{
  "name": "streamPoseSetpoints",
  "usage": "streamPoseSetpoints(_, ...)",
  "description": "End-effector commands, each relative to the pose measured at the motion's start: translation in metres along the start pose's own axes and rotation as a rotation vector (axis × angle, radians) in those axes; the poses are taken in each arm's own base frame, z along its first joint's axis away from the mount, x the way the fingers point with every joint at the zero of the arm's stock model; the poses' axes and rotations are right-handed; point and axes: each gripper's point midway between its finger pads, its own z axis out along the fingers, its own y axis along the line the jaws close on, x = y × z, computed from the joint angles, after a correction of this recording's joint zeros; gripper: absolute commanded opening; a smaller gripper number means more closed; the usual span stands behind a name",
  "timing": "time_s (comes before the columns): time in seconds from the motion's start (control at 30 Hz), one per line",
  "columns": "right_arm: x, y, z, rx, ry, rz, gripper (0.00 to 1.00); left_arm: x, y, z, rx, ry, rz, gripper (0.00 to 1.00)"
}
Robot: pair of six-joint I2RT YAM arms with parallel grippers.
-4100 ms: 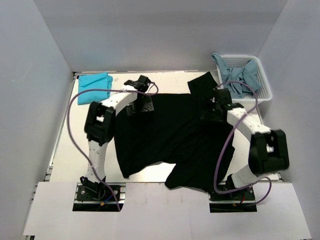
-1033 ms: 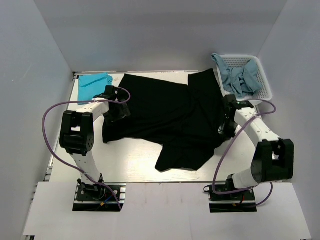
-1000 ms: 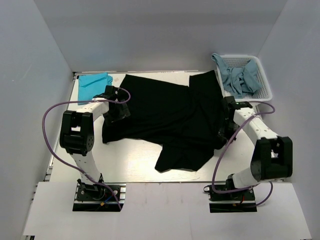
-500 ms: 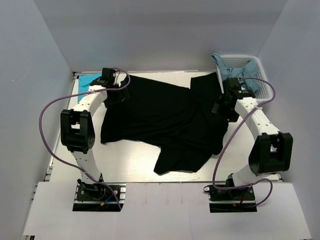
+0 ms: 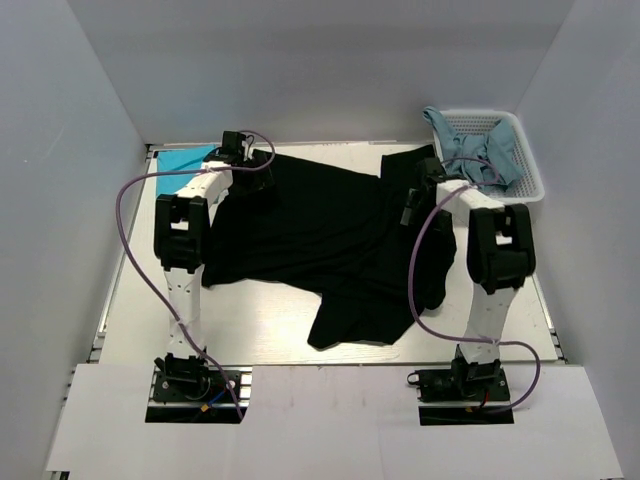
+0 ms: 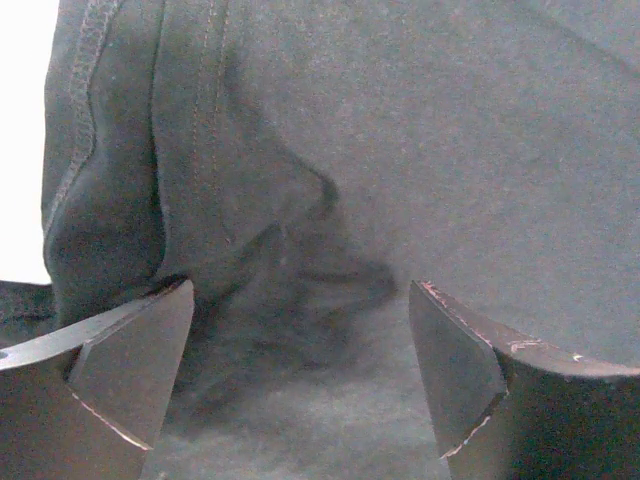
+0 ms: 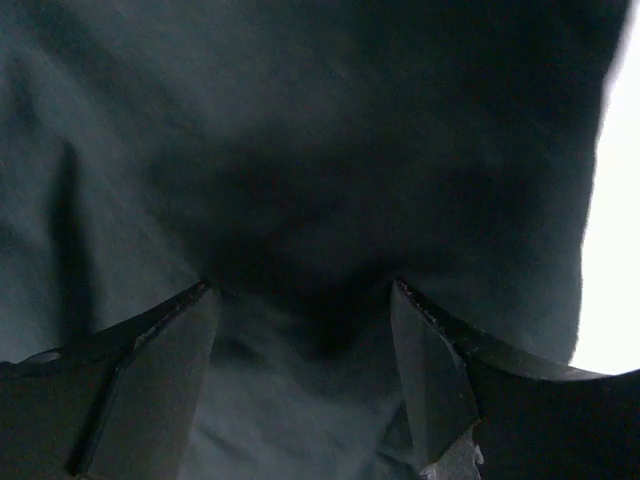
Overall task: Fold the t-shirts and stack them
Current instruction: Flatten out the tshirt
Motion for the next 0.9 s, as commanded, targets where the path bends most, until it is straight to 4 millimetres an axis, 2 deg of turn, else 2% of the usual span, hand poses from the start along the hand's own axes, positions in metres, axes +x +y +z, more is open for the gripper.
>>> streamPoseSetpoints(0.0,-0.031,0.027,0.008,-0.016,-0.083,-0.060,0.74,0.022,0.027,0.007,-0.084,0.058,-0.067,0.99)
streamPoseSetpoints(0.03,-0.031,0.032,0.011,-0.025,-0.072,-0.057,0.74,0.026,0.038,0.006,-0.144,0.068,-0.078,0.99)
streamPoseSetpoints(0.07,-0.028,0.036,0.013,-0.026,-0.059,-0.062,0.74,0.041,0.056,0.003,-0.215,0.123,-0.099,0.99)
streamPoseSetpoints(0.1,-0.028,0.039,0.027,-0.015,-0.039,-0.061,0.76,0.052,0.067,0.001,-0.267,0.153,-0.098,0.99)
streamPoseSetpoints(0.17,-0.040,0.048,0.033,-0.025,-0.050,-0.041,0.77,0.073,0.093,-0.010,-0.372,0.189,-0.131,0.99)
streamPoseSetpoints(0.2,-0.037,0.049,0.044,-0.016,-0.029,-0.038,0.77,0.080,0.096,-0.015,-0.389,0.197,-0.138,0.99)
streamPoseSetpoints(0.23,-0.058,0.058,0.037,-0.031,-0.068,-0.019,0.78,0.099,0.107,-0.020,-0.414,0.236,-0.160,0.99)
streamPoseSetpoints(0.27,-0.054,0.056,0.046,-0.013,-0.042,-0.016,0.78,0.097,0.110,-0.032,-0.415,0.222,-0.182,0.99)
streamPoseSetpoints(0.3,-0.049,0.050,0.058,0.025,-0.013,-0.018,0.78,0.098,0.110,-0.036,-0.413,0.216,-0.182,0.99)
streamPoseSetpoints(0.33,-0.080,0.057,0.049,0.023,-0.085,-0.005,0.80,0.106,0.120,-0.042,-0.446,0.221,-0.198,0.99)
streamPoseSetpoints(0.37,-0.075,0.053,0.057,0.055,-0.058,-0.009,0.81,0.100,0.119,-0.046,-0.453,0.198,-0.206,0.99)
streamPoseSetpoints(0.4,-0.075,0.045,0.067,0.105,-0.044,-0.011,0.81,0.099,0.127,-0.053,-0.493,0.193,-0.221,0.99)
streamPoseSetpoints(0.43,-0.102,0.051,0.050,0.105,-0.102,0.002,0.83,0.094,0.131,-0.059,-0.509,0.183,-0.226,0.99)
streamPoseSetpoints(0.47,-0.103,0.046,0.056,0.136,-0.096,-0.002,0.84,0.093,0.133,-0.063,-0.536,0.179,-0.250,0.99)
streamPoseSetpoints(0.5,-0.096,0.038,0.056,0.177,-0.066,-0.011,0.84,0.098,0.143,-0.073,-0.594,0.202,-0.264,0.99)
streamPoseSetpoints(0.57,-0.109,0.035,0.043,0.181,-0.107,-0.002,0.88,0.099,0.150,-0.081,-0.625,0.208,-0.281,0.99)
streamPoseSetpoints(0.6,-0.109,0.035,0.038,0.173,-0.115,-0.005,0.90,0.100,0.149,-0.085,-0.623,0.204,-0.282,0.99)
streamPoseSetpoints(0.63,-0.115,0.034,0.024,0.154,-0.141,-0.036,0.90,0.095,0.145,-0.085,-0.601,0.187,-0.287,0.99)
streamPoseSetpoints(0.67,-0.104,0.040,0.034,0.104,-0.120,-0.077,0.90,0.086,0.137,-0.087,-0.552,0.166,-0.270,0.99)
streamPoseSetpoints(0.7,-0.119,0.049,0.017,0.058,-0.184,-0.111,0.90,0.078,0.131,-0.087,-0.512,0.143,-0.253,0.99)
streamPoseSetpoints(0.73,-0.126,0.062,0.004,-0.010,-0.221,-0.127,0.90,0.056,0.122,-0.083,-0.451,0.075,-0.233,0.99)
streamPoseSetpoints(0.77,-0.123,0.066,0.002,-0.039,-0.220,-0.142,0.90,0.046,0.105,-0.079,-0.370,0.065,-0.158,0.99)
streamPoseSetpoints(0.83,-0.143,0.079,-0.023,-0.113,-0.311,-0.167,0.90,0.001,0.076,-0.083,-0.253,-0.052,-0.082,0.99)
streamPoseSetpoints(0.87,-0.142,0.079,-0.024,-0.117,-0.315,-0.167,0.90,-0.003,0.065,-0.080,-0.190,-0.040,-0.047,0.99)
